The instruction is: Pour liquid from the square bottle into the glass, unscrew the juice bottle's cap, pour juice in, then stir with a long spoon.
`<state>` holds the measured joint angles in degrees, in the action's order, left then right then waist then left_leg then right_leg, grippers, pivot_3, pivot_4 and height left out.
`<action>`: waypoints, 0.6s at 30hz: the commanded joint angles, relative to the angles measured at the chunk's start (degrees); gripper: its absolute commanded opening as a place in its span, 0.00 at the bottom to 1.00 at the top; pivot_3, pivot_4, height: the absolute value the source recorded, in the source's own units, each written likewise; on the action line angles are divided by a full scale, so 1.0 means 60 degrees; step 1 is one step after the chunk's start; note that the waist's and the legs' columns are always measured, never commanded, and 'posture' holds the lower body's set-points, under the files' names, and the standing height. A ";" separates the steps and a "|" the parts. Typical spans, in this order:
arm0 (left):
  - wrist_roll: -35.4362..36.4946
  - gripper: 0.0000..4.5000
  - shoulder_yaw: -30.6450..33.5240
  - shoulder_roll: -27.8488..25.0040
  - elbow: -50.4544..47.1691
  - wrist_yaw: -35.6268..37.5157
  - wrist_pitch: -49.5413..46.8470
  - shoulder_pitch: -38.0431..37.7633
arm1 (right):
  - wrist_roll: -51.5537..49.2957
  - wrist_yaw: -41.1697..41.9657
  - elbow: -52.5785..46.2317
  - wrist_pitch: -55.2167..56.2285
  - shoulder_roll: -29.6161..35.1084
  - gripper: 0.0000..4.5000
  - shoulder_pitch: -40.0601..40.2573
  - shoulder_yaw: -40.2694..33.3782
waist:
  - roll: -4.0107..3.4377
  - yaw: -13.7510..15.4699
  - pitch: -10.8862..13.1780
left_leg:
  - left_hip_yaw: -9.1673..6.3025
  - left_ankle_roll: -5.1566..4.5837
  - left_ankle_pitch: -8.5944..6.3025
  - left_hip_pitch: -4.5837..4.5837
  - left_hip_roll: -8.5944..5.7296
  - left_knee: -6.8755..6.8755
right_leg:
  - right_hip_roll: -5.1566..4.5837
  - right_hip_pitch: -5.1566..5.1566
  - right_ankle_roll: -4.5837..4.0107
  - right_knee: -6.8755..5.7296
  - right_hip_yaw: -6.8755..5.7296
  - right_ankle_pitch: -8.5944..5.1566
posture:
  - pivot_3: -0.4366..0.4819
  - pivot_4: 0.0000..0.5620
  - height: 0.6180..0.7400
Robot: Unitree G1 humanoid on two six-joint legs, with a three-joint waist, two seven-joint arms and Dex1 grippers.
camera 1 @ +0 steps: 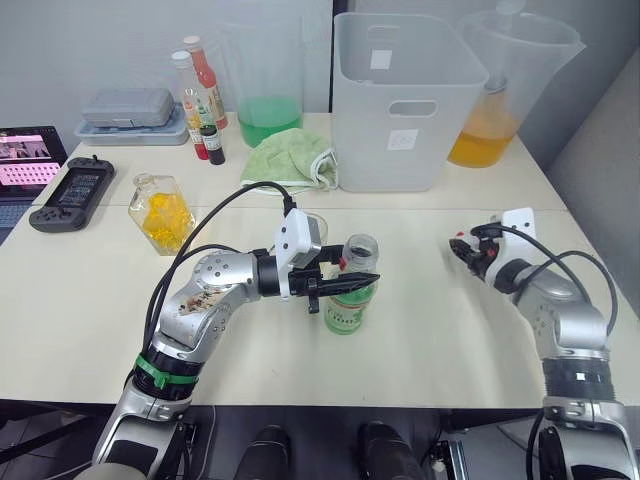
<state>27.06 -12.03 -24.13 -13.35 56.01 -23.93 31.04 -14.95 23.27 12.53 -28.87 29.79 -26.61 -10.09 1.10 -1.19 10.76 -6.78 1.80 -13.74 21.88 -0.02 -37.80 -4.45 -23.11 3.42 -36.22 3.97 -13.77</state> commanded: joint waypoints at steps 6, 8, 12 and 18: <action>-0.0279 0.34 -0.0244 -0.0183 0.0121 0.0009 -0.0246 -0.0115 | 0.0064 -0.0041 0.0066 0.0208 -0.0187 0.36 -0.0145 -0.0127 | -0.0002 -0.0009 -0.0001 | 0.0000 0.0000 0.0000 -0.0001 0.0000 0.0000 | 0.0000 0.0000 0.0000 -0.0001 0.0001 0.0000 | 0.48 0.27 1.00; -0.0286 0.34 -0.0250 -0.0176 0.0132 0.0001 -0.0238 -0.0104 | 0.0105 0.0002 -0.0033 0.0231 -0.0108 0.47 -0.0133 -0.0104 | -0.0003 -0.0013 -0.0001 | 0.0000 0.0000 0.0000 -0.0002 0.0000 0.0000 | 0.0000 0.0000 0.0000 -0.0002 0.0000 0.0000 | 0.48 0.27 1.00; -0.0287 0.34 -0.0256 -0.0201 0.0159 0.0039 -0.0225 -0.0099 | -0.0093 0.0108 -0.0486 -0.0084 0.0007 0.81 -0.0208 -0.0262 | -0.0003 -0.0017 -0.0001 | 0.0000 0.0000 0.0000 -0.0001 0.0000 0.0000 | 0.0000 0.0000 0.0000 -0.0002 0.0001 0.0000 | 0.48 0.27 1.00; -0.0291 0.34 -0.0232 -0.0268 0.0150 0.0102 -0.0231 -0.0103 | -0.0633 0.0214 -0.2134 -0.1204 0.0420 0.99 -0.0888 -0.0518 | -0.0009 -0.0039 -0.0002 | 0.0000 0.0000 0.0000 0.0000 0.0000 0.0000 | 0.0000 -0.0003 0.0000 -0.0005 0.0002 0.0000 | 0.48 0.27 1.00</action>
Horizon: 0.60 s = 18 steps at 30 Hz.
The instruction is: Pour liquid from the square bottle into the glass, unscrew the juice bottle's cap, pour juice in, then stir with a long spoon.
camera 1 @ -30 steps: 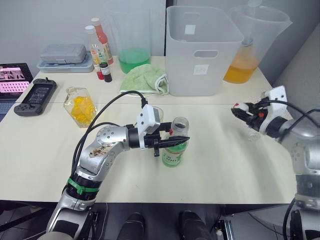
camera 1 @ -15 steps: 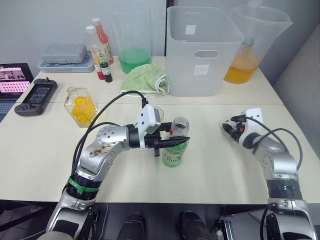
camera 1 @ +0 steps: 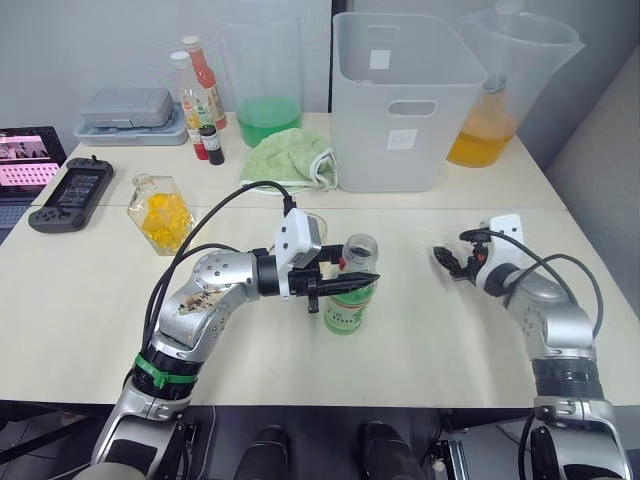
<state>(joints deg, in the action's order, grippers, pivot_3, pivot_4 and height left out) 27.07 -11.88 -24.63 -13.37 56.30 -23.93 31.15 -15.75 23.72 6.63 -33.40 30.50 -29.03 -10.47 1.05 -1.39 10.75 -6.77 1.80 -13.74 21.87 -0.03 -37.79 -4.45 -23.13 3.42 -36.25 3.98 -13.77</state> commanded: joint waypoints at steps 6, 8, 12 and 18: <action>-0.0054 0.34 0.0042 -0.0585 -0.0338 0.0150 -0.0471 -0.0306 | -0.1775 0.2064 -0.2673 -0.1809 0.1749 0.99 -0.1074 -0.0363 | -0.0001 -0.0004 -0.0001 | -0.0001 0.0000 0.0000 0.0005 0.0000 0.0000 | -0.0001 0.0003 0.0001 0.0007 -0.0002 -0.0001 | 0.48 0.27 1.00; 0.0363 0.34 0.0342 -0.0777 -0.0696 0.0137 -0.0803 -0.0385 | -0.2435 0.2869 -0.3111 -0.2260 0.2263 0.99 -0.1152 -0.0382 | -0.0004 -0.0032 0.0001 | 0.0000 -0.0001 -0.0001 0.0013 0.0001 0.0003 | -0.0001 -0.0005 0.0002 0.0008 -0.0002 -0.0001 | 0.48 0.27 1.00; 0.0426 0.34 0.0599 -0.1347 -0.1115 0.0091 -0.1008 -0.0495 | -0.3464 0.3984 -0.3910 -0.2904 0.3089 0.99 -0.1110 -0.0447 | -0.0004 -0.0232 0.0002 | 0.0000 -0.0010 -0.0006 0.0001 0.0016 0.0014 | 0.0011 -0.0006 0.0002 0.0003 -0.0003 -0.0003 | 0.48 0.27 1.00; 0.1479 0.34 0.1700 -0.1691 -0.2004 -0.0699 -0.2060 -0.0557 | -0.4564 0.4870 -0.4765 -0.3389 0.3834 0.99 -0.0923 -0.0564 | -0.0001 -0.0253 0.0005 | 0.0000 -0.0010 -0.0006 0.0008 0.0018 0.0014 | 0.0010 -0.0016 0.0003 0.0000 -0.0003 -0.0004 | 0.48 0.27 1.00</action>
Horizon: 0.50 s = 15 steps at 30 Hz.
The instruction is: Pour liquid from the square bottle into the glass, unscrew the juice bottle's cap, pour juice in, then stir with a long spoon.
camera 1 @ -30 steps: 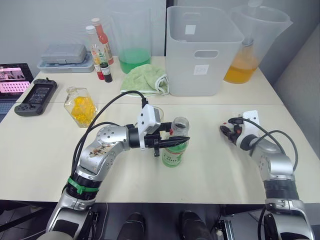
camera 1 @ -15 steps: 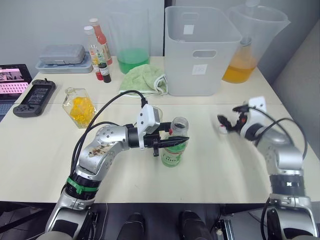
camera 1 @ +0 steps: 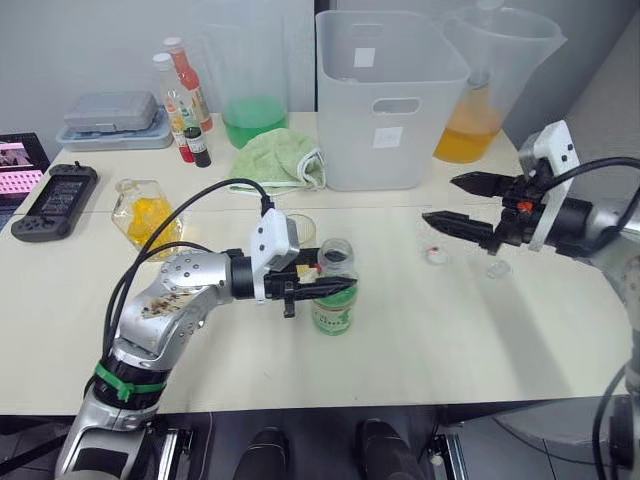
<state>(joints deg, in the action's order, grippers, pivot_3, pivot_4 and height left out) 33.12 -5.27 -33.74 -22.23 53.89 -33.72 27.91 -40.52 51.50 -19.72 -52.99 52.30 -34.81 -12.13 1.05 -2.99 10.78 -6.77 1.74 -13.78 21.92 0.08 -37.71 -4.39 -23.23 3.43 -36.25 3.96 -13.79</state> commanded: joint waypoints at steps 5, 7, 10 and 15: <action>0.1768 0.34 0.1853 -0.0418 -0.1390 -0.1000 -0.1428 -0.0356 | -0.0559 0.0335 -0.0105 0.0203 -0.0182 0.99 -0.0094 0.0203 | 0.0007 0.0078 0.0006 | 0.0000 0.0000 0.0000 0.0014 -0.0005 -0.0008 | -0.0006 -0.0003 0.0001 0.0004 0.0000 0.0000 | 0.48 0.27 1.00; 0.2215 0.34 0.2354 -0.0612 -0.1574 -0.1274 -0.1774 -0.0389 | -0.0408 0.0416 0.0016 0.0389 -0.0286 0.99 -0.0178 0.0462 | 0.0010 0.0089 0.0009 | 0.0000 0.0001 0.0000 0.0016 -0.0004 -0.0008 | -0.0007 -0.0006 0.0001 0.0005 -0.0001 0.0000 | 0.48 0.27 1.00; 0.2656 0.34 0.3184 -0.1158 -0.1573 -0.1360 -0.2087 -0.0662 | -0.0443 0.0517 -0.0068 0.0461 -0.0388 0.99 -0.0400 0.0775 | 0.0008 0.0072 0.0010 | 0.0000 0.0001 0.0000 0.0018 -0.0006 -0.0008 | -0.0007 -0.0010 0.0000 0.0003 -0.0001 0.0000 | 0.48 0.27 1.00; 0.2444 0.34 0.4227 -0.2204 -0.1203 -0.0922 -0.1825 -0.1594 | -0.0834 0.0682 -0.0316 0.0351 -0.0574 0.99 -0.0678 0.0952 | 0.0006 0.0075 0.0012 | 0.0000 0.0001 0.0000 0.0019 -0.0003 -0.0004 | -0.0005 -0.0021 -0.0001 0.0001 0.0000 0.0000 | 0.48 0.27 1.00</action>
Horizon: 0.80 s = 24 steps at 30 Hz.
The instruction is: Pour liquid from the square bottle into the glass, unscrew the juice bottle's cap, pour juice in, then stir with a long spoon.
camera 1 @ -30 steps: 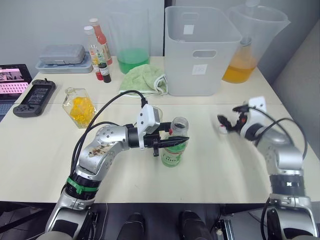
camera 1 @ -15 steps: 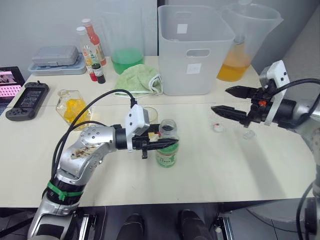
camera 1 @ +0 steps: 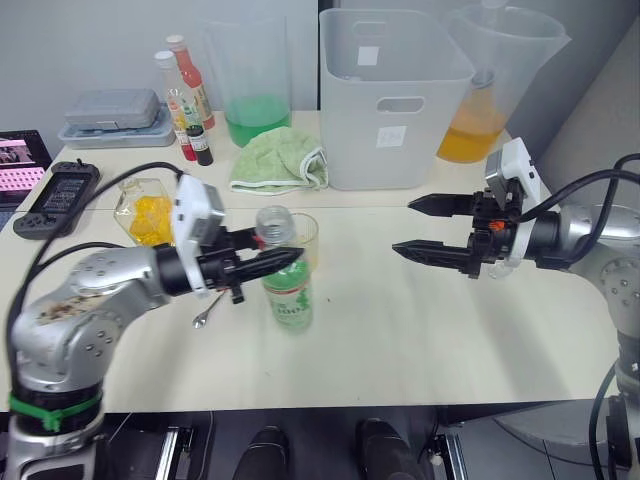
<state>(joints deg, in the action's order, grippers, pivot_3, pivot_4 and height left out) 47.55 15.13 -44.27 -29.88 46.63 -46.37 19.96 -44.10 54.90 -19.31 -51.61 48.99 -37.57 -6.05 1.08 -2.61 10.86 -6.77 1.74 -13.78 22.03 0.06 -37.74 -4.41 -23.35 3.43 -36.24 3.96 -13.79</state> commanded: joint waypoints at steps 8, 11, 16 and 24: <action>-0.0674 0.34 0.1115 -0.1145 0.1471 0.0153 0.0873 0.0430 | -0.0270 0.0009 -0.0514 0.0018 -0.0214 0.99 -0.0229 0.0055 | 0.0016 0.0158 0.0010 | 0.0000 0.0003 0.0002 0.0015 -0.0007 -0.0004 | -0.0006 -0.0002 -0.0001 0.0011 -0.0003 0.0001 | 0.48 0.27 1.00; -0.1360 0.34 0.0672 -0.1209 0.2096 0.0382 0.1504 0.0760 | -0.0325 -0.0200 -0.0608 -0.0087 -0.0223 0.99 -0.0137 -0.0069 | 0.0017 0.0144 0.0010 | 0.0000 0.0003 0.0001 0.0020 -0.0004 -0.0002 | -0.0004 -0.0016 -0.0002 0.0007 -0.0003 0.0002 | 0.48 0.27 1.00; -0.2617 0.34 -0.0446 -0.0605 0.3544 0.0341 0.2887 0.1997 | -0.0659 -0.0778 -0.1104 -0.0350 -0.0235 0.99 0.0285 -0.0378 | 0.0017 0.0187 0.0009 | 0.0001 0.0005 0.0003 0.0056 -0.0005 -0.0002 | -0.0004 -0.0064 -0.0005 -0.0016 -0.0002 0.0004 | 0.48 0.27 1.00; -0.5134 0.34 -0.1933 0.0611 0.6476 -0.0078 0.5802 0.3916 | -0.1135 -0.2131 -0.2131 -0.0832 -0.0219 0.99 0.1156 -0.1101 | 0.0037 0.0254 0.0010 | 0.0003 0.0022 0.0014 0.0124 -0.0016 -0.0028 | -0.0009 -0.0163 -0.0011 -0.0094 0.0000 0.0013 | 0.48 0.27 1.00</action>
<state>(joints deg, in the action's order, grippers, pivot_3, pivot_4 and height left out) 19.15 2.94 -40.57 7.26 47.41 -16.20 40.91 -48.89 43.27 -29.51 -56.12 47.08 -30.51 -10.19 1.30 -1.09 10.92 -6.75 1.87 -13.70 22.77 -0.03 -37.90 -4.46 -24.35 3.36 -36.84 3.96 -13.71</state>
